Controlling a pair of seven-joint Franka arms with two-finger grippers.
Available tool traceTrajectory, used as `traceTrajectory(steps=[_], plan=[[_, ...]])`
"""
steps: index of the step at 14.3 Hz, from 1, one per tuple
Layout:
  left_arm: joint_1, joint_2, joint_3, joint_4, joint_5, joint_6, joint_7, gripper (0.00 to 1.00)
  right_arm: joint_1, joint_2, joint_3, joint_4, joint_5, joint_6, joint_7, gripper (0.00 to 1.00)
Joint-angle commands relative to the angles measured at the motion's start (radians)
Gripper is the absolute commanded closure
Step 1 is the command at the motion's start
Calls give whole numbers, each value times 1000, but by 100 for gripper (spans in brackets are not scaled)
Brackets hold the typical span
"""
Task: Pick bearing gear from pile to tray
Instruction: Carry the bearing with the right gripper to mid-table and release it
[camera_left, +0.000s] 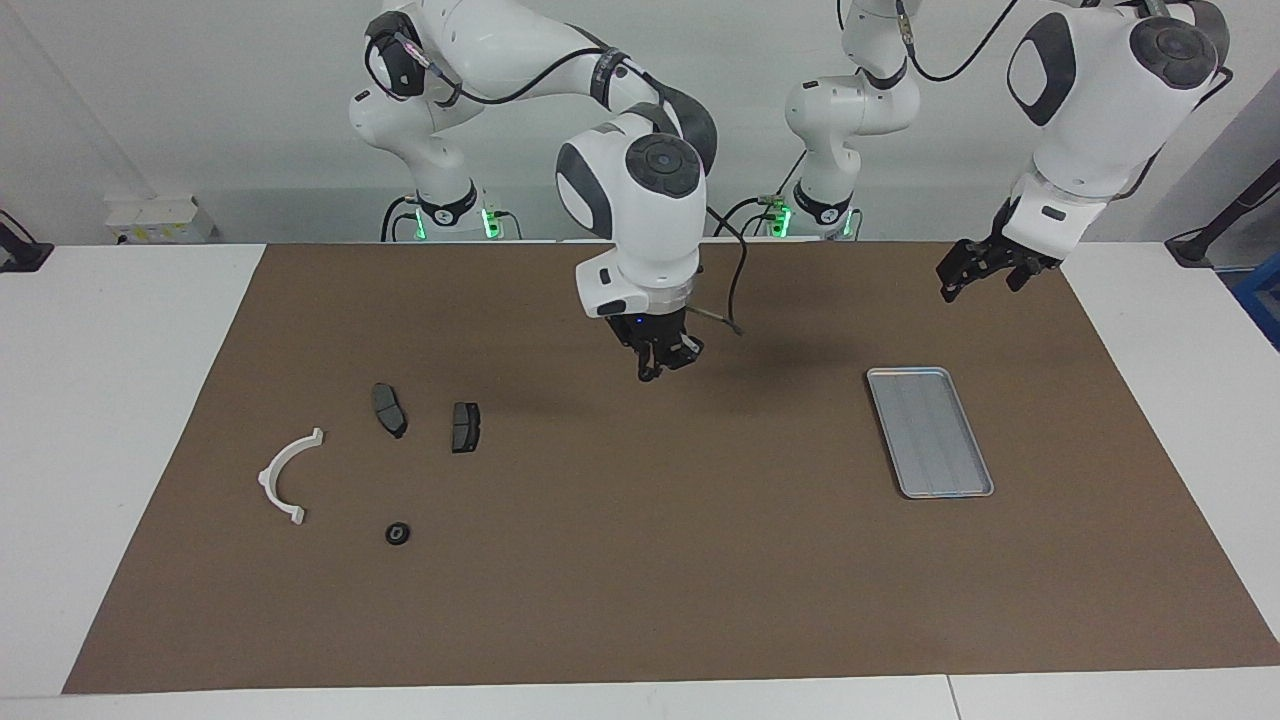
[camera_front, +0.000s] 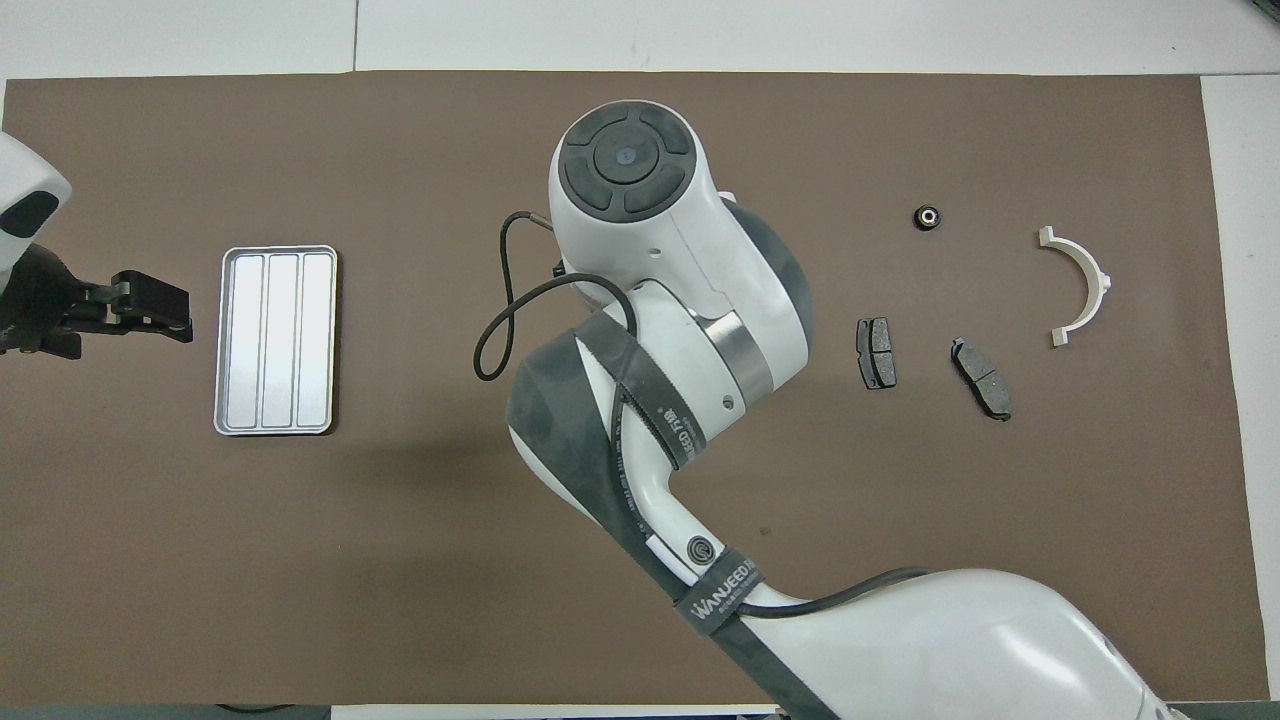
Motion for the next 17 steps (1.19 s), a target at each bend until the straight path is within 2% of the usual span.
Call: traceTrajectory(steps=[1, 3, 6, 12, 15, 17], plan=[[-1, -2, 3, 9, -2, -16, 4, 0, 43, 30, -4, -20, 29, 68, 88, 100], [-1, -2, 3, 9, -2, -16, 4, 0, 76, 101, -4, -22, 18, 124, 137, 100], [-1, -2, 1, 9, -2, -16, 4, 0, 87, 158, -4, -43, 15, 233, 154, 100], [-1, -2, 1, 9, -2, -16, 4, 0, 87, 190, -4, -160, -4, 414, 150, 100], [-1, -2, 3, 9, -2, -16, 4, 0, 88, 198, -4, -167, -5, 434, 150, 100], [-1, -2, 3, 9, -2, -16, 4, 0, 91, 195, -4, -209, -5, 491, 150, 100]])
